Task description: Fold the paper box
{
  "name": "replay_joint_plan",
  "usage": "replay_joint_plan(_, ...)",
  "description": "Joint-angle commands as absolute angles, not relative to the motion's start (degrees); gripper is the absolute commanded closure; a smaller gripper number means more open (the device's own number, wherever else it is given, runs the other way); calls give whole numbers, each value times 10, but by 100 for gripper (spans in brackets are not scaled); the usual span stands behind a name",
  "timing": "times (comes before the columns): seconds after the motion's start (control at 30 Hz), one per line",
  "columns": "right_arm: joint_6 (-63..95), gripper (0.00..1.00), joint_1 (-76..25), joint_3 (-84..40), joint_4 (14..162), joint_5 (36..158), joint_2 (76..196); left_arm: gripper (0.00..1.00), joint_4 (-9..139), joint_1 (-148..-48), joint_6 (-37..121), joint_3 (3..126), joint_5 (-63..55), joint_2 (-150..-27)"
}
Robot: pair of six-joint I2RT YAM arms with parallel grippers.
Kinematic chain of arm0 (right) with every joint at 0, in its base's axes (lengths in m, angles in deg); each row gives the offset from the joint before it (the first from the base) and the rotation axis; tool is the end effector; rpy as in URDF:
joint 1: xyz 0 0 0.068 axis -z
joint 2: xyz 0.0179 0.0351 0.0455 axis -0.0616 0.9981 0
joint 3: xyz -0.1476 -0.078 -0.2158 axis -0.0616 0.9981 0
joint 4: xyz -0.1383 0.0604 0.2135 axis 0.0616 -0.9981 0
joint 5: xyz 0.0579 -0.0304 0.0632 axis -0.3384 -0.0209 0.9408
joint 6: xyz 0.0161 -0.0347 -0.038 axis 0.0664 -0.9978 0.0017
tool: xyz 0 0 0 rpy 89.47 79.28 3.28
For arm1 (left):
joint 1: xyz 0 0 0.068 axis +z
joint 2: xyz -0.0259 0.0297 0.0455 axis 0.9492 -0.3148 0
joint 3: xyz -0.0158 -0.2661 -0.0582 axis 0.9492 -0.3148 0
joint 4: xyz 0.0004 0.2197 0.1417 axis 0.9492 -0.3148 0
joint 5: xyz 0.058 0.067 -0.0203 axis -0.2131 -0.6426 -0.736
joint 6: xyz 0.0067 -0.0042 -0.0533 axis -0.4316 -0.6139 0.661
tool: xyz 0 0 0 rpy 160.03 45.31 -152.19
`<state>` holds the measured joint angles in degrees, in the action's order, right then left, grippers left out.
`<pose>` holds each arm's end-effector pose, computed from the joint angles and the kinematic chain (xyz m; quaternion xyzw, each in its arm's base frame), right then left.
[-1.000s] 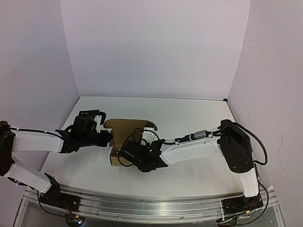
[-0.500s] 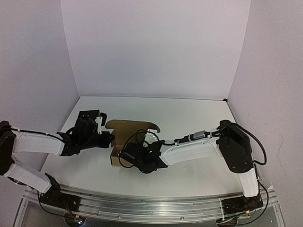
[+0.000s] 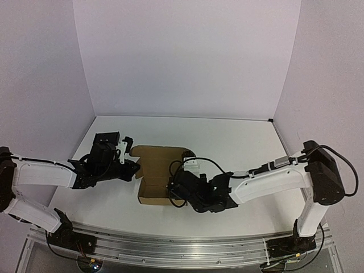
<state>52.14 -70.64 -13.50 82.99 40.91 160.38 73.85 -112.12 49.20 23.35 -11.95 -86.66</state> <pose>0.1321 0.3680 0.1946 -0.0697 0.8510 0.1051 0.5098 0.1976 -0.1690 0.1863 0.1632 0.8595 -0.2448 0.4179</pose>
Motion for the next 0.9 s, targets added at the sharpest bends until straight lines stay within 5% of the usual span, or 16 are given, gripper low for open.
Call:
replay_joint_plan(0.0,399,12,-706,-73,902,528,1536,97,732,-1123,482,240,-103,-849)
replay_joint_plan(0.33,280,5,-679,45,910,627,1383,73,716,-1120,418,245,-82,-817)
replay_joint_plan(0.5,223,5,-623,71,910,692,1312,46,683,-1120,396,250,-77,-779)
replay_joint_plan(0.87,7,8,-446,-71,798,983,1352,7,555,-1099,264,282,-96,-685)
